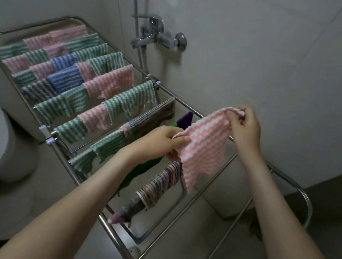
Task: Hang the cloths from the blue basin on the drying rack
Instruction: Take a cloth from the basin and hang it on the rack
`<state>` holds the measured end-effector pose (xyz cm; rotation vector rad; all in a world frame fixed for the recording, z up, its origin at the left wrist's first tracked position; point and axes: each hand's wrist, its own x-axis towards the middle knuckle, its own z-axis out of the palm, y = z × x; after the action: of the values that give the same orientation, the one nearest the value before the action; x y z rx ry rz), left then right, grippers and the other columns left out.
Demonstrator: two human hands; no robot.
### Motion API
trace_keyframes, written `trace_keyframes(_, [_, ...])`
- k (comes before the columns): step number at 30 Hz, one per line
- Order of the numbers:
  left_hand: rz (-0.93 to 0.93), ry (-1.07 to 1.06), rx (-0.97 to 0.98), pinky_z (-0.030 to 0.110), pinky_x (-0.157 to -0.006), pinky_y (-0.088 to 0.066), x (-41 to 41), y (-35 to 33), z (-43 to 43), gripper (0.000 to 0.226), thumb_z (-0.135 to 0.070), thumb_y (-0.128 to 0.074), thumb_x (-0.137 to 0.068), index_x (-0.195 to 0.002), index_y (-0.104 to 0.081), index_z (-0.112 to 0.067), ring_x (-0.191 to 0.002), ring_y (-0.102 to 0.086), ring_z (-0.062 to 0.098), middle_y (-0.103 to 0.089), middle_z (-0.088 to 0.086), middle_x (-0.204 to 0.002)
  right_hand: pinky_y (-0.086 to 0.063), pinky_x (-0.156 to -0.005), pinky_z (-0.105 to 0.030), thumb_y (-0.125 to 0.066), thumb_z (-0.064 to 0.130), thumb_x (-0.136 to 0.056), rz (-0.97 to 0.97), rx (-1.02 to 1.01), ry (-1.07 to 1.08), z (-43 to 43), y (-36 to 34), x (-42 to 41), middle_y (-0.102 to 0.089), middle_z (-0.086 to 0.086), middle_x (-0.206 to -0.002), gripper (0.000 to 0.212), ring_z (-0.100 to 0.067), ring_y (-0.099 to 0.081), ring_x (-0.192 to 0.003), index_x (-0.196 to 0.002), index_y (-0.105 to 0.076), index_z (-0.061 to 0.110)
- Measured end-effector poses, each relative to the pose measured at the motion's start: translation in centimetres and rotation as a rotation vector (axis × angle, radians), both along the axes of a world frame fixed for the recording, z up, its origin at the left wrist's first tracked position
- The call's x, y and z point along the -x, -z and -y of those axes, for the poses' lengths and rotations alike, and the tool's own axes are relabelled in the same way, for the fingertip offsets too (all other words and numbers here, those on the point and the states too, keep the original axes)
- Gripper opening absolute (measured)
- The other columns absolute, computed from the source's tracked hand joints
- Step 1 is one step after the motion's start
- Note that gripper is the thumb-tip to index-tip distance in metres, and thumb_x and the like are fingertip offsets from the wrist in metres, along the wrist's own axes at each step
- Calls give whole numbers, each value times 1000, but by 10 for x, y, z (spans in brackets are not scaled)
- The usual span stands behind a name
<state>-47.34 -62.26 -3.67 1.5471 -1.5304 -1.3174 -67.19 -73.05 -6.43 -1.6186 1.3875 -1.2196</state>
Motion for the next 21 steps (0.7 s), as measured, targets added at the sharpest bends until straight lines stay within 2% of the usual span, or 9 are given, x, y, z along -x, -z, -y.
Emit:
trace_keyframes(4, [142,41,-91,33,-70,-58,-2,20,10,34,-32,-50,-97,-99,-60,1,-72,-68,19,-68,15,-86,-36,-58,-21,-63,16,-89,-126,-69,-1,4,24,0,-56,0,-79,8,-14,-50,-71,-94,-58,11])
trace_keyframes(8, [281,84,-113,22,-63,-54,-1,36,19,27,-35,-48,-98,-82,-57,-14,-68,-67,13,-65,0,-76,-32,-65,-23,-60,14,-90,-255,-139,9,10,48,0,-59,-7,-93,16,-18,-52,-83,-102,-59,3])
trace_keyframes(10, [316,105,-113,32,-69,-53,0,44,25,30,-36,-47,-97,-77,-54,-15,-74,-68,21,-65,4,-77,-36,-71,-25,-58,12,-91,-279,-170,11,15,58,0,-62,-11,-101,16,-21,-55,-89,-105,-59,3])
trace_keyframes(12, [337,108,-113,42,-75,-52,1,52,31,33,-37,-47,-97,-82,-57,-9,-80,-67,30,-67,15,-83,-40,-78,-27,-56,10,-91,-296,-192,33,20,65,-1,-63,-14,-108,17,-25,-58,-97,-107,-59,4])
trace_keyframes(14, [342,92,-115,39,-71,-52,-2,59,36,32,-36,-47,-97,-80,-55,-10,-74,-67,27,-67,15,-82,-39,-78,-24,-54,8,-91,-310,-206,41,27,70,-4,-62,-13,-111,18,-25,-58,-101,-108,-59,5])
trace_keyframes(16, [322,60,-143,32,-64,-53,-6,65,38,29,-33,-45,-98,-77,-51,-15,-64,-67,18,-66,7,-75,-39,-80,-22,-54,6,-91,-307,-198,24,32,73,-9,-61,-13,-114,20,-26,-58,-102,-111,-58,6])
trace_keyframes(19, [320,-34,-205,30,-58,-56,-15,74,44,25,-28,-41,-100,-83,-52,-13,-55,-64,14,-64,6,-70,-43,-94,-27,-55,4,-90,-255,-244,-86,37,79,-23,-54,-12,-127,42,-25,-56,-110,-131,-46,10])
trace_keyframes(21, [394,-34,-276,28,-51,-54,-19,81,48,21,-23,-39,-99,-96,-52,-7,-56,-60,14,-61,7,-75,-42,-103,-38,-58,6,-90,-249,-340,-219,35,85,-32,-42,-9,-143,68,-22,-51,-119,-147,-24,17])
